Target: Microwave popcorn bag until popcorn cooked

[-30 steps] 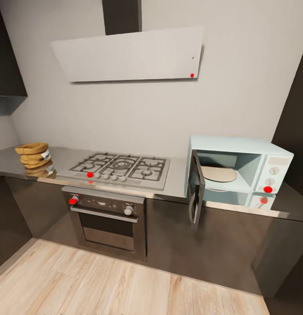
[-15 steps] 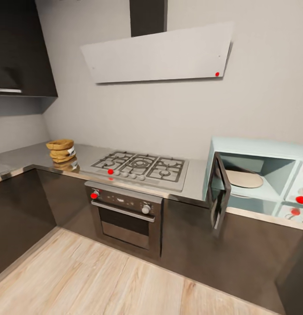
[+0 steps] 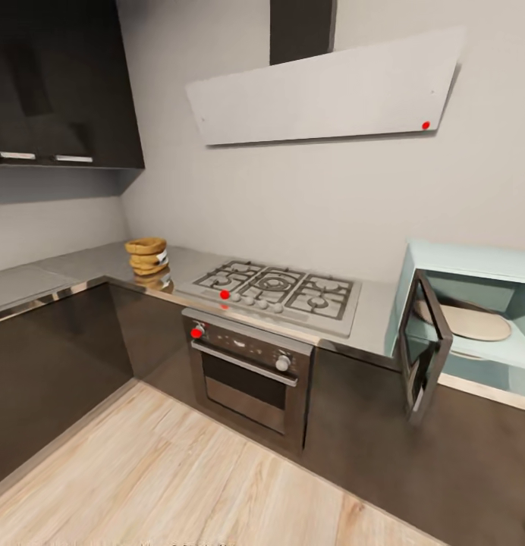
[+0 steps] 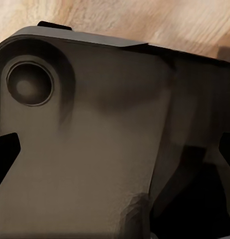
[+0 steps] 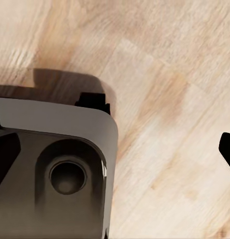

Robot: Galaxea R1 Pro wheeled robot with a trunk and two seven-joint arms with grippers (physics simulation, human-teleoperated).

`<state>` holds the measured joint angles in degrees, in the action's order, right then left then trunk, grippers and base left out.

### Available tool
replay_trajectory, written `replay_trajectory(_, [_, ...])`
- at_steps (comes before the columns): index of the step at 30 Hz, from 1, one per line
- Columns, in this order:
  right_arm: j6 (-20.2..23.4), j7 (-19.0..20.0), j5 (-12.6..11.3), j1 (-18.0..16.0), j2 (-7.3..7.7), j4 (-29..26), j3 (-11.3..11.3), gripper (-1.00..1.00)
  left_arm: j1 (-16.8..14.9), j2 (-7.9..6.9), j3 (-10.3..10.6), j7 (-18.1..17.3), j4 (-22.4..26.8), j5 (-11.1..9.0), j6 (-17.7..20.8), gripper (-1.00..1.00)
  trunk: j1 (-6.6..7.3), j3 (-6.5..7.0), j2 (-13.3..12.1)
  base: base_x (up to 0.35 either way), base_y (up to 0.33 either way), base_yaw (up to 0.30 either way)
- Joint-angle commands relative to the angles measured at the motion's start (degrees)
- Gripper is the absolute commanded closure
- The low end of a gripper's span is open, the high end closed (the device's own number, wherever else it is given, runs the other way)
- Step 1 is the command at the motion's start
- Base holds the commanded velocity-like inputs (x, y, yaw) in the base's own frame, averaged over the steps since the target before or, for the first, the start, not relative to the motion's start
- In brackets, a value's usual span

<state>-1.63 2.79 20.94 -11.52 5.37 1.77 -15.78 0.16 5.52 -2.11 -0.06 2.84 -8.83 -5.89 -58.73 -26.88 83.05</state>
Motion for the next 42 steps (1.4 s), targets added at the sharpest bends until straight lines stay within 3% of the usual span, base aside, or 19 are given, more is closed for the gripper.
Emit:
replay_trajectory(1, [-0.15, 0.11, 0.48, -0.08, -0.02, 0.16, -0.48, -1.0, 0.02, 0.02, -0.18, 0.0, 0.06, -0.31, -0.09, -1.0, 0.0, -0.05, 0.03, 0.0, 0.0, 0.27])
replay_trajectory(17, [-1.57, 0.11, 0.66, 1.45, -1.37, 0.16, -0.48, -1.0, 0.03, 0.02, -0.18, 0.03, 0.06, -0.31, -0.09, -1.0, 0.0, -0.05, 0.03, 0.0, 0.0, 0.27])
replay_trajectory(30, [-2.26, 0.11, 0.59, 1.67, -1.17, 0.15, -0.48, -1.0, 0.05, 0.02, -0.18, 0.0, 0.06, -0.31, -0.09, -1.0, 0.0, -0.05, 0.03, 0.0, 0.0, 0.27])
replay_trajectory(42, [-2.24, 0.15, 1.18, 1.68, -0.86, 0.08, -0.04, -1.0, 0.02, -0.04, -0.11, -0.48, 0.1, -0.13, -0.01, -1.0, 0.0, -0.05, 0.03, 0.029, 0.018, 0.025])
